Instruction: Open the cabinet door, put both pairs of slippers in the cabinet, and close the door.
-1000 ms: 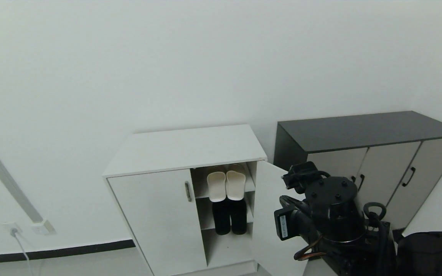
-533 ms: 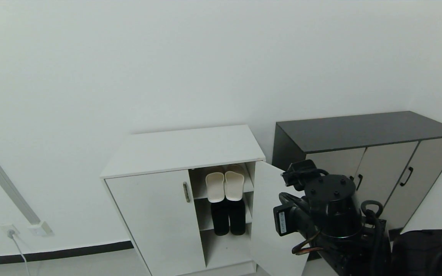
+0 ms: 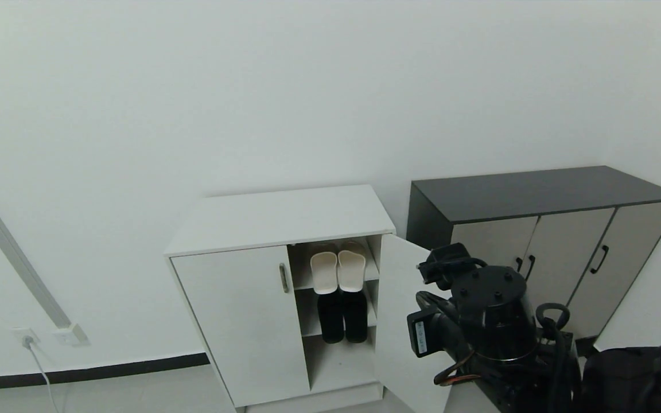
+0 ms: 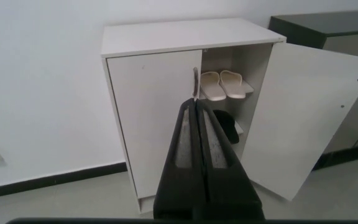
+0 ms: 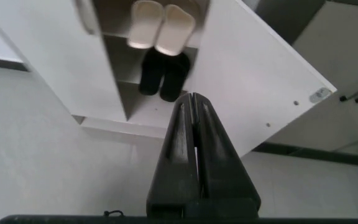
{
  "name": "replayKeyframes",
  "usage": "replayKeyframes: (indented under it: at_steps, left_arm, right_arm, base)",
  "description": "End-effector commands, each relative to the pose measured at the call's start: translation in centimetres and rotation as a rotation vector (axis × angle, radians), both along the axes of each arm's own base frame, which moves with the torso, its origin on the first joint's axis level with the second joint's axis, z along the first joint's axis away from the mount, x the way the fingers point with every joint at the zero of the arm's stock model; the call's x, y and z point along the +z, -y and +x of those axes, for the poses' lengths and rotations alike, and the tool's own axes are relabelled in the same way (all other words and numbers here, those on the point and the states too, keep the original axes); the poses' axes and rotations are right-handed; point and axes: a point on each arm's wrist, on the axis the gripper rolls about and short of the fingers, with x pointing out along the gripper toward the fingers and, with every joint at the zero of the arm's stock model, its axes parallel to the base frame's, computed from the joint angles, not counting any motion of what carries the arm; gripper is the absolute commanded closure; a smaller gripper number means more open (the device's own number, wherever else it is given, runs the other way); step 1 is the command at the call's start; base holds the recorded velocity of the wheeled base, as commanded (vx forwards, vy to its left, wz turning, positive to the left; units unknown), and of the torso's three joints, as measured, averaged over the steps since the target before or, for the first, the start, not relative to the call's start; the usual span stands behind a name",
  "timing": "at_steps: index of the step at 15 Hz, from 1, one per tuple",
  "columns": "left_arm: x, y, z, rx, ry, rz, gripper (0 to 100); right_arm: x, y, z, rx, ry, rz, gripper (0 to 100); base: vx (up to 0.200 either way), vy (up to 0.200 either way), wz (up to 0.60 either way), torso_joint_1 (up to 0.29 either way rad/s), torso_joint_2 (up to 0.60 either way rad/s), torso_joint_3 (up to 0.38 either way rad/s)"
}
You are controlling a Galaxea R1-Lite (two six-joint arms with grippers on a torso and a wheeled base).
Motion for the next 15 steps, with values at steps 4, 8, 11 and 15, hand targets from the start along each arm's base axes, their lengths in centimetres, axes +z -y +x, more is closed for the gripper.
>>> replayKeyframes:
  at_steps: [4,8,11,15]
  left_arm:
    - [0.0,0.0,0.0,0.000,0.001,0.000,100]
    - [0.0,0.0,0.0,0.000,0.001,0.000,100]
    - [0.0,0.0,0.0,0.000,0.001,0.002,100]
    - [0.0,0.0,0.0,0.000,0.001,0.005,100]
  right_arm:
    - [-0.2,1.0,2.1,-0.064,0.005,-0.016,100]
    - [0.0,2.7,6.8,-0.149,0.020,-0.010,100]
    - [0.0,4.5,10.9,-0.205,0.027,0.022,100]
    - [-0.7,6.4,14.8,-0.258,0.028,0.039,100]
  base:
    - [0.000,0.000,0.00,0.000,0.00,0.000]
    - [0.000,0.000,0.00,0.000,0.00,0.000]
    - [0.000,0.000,0.00,0.000,0.00,0.000]
    - [0.000,0.000,0.00,0.000,0.00,0.000]
